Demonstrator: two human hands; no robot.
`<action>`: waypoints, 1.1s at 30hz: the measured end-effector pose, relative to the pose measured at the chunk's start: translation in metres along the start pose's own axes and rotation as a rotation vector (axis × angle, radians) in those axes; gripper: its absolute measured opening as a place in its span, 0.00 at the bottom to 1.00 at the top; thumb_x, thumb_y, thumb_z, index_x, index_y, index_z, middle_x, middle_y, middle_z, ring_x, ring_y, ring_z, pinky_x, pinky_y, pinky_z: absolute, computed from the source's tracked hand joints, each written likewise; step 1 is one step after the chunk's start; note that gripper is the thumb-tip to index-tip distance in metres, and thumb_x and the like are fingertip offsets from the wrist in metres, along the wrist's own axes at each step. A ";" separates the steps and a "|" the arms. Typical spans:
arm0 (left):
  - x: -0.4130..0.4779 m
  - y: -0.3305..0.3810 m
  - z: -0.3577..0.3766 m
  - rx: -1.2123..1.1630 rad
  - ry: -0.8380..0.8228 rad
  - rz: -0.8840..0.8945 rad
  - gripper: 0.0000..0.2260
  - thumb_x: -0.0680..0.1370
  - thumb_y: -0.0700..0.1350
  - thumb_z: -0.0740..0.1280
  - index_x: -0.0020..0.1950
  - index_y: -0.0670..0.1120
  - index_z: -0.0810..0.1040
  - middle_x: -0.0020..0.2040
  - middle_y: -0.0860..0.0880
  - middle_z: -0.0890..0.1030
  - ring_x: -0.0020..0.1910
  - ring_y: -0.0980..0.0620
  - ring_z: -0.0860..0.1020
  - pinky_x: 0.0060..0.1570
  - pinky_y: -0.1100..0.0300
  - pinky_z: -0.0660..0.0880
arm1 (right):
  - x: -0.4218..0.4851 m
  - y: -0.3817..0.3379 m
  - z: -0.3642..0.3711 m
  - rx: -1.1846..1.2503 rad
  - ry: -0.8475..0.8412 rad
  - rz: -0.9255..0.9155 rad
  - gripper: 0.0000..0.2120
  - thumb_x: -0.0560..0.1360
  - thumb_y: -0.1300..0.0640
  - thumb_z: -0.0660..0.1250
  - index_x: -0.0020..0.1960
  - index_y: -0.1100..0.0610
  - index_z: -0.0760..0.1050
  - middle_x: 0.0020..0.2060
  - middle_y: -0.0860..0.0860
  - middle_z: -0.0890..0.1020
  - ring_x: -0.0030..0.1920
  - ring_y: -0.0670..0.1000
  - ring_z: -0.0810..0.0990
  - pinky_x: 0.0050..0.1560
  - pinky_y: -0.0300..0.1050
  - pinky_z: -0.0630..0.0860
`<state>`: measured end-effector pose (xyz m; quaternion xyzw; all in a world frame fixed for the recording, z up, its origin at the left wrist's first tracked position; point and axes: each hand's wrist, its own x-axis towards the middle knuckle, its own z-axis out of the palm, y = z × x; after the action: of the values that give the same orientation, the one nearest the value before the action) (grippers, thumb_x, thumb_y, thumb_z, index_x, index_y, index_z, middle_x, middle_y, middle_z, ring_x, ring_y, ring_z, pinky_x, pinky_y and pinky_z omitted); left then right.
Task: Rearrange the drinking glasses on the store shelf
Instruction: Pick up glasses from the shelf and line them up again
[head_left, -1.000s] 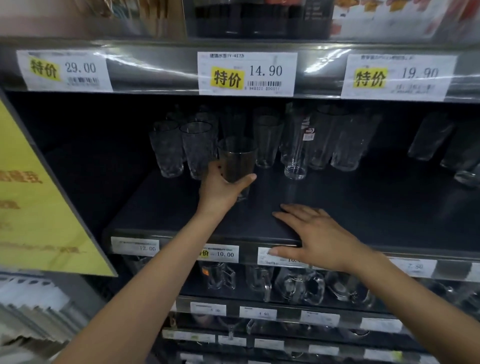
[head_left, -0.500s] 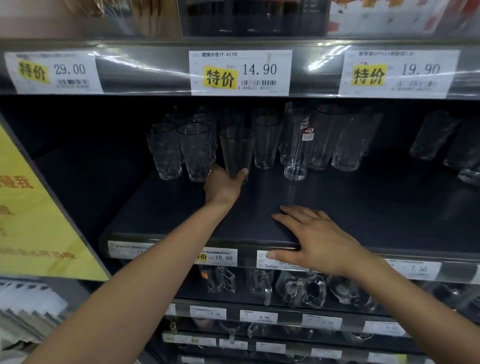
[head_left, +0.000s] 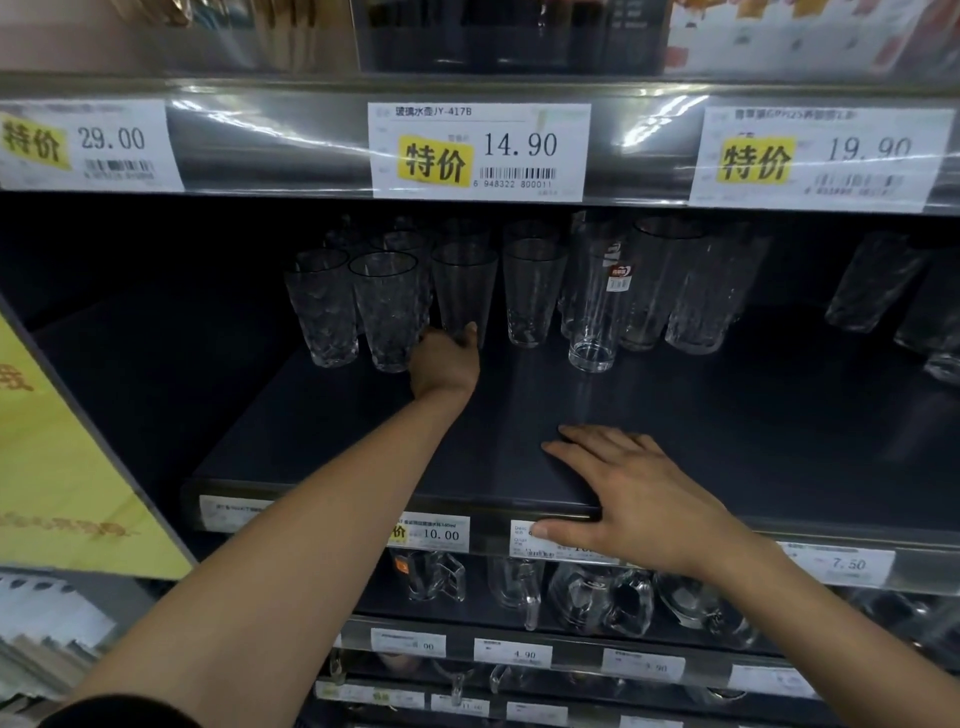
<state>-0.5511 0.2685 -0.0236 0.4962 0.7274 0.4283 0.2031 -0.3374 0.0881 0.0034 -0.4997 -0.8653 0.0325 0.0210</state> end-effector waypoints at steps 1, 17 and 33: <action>0.001 0.000 0.001 -0.011 -0.005 -0.008 0.30 0.79 0.65 0.59 0.53 0.36 0.79 0.45 0.38 0.84 0.43 0.41 0.83 0.39 0.55 0.81 | 0.000 0.000 0.000 0.001 0.002 -0.002 0.44 0.71 0.22 0.52 0.79 0.44 0.53 0.79 0.44 0.55 0.78 0.45 0.52 0.76 0.46 0.50; 0.011 0.001 0.013 0.009 0.078 0.020 0.29 0.80 0.63 0.60 0.48 0.36 0.81 0.44 0.38 0.83 0.43 0.41 0.82 0.36 0.57 0.76 | -0.002 -0.001 -0.001 0.017 0.012 -0.002 0.44 0.70 0.22 0.52 0.79 0.43 0.53 0.79 0.44 0.55 0.78 0.45 0.51 0.75 0.44 0.49; 0.010 0.009 0.010 0.054 0.091 -0.028 0.28 0.80 0.63 0.59 0.49 0.38 0.82 0.45 0.39 0.84 0.44 0.41 0.84 0.43 0.50 0.82 | -0.002 -0.002 0.001 0.013 0.023 0.006 0.43 0.71 0.23 0.53 0.79 0.44 0.53 0.80 0.45 0.54 0.78 0.45 0.51 0.75 0.43 0.47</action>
<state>-0.5429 0.2828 -0.0204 0.4714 0.7540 0.4276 0.1624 -0.3385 0.0850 0.0025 -0.5027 -0.8632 0.0323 0.0341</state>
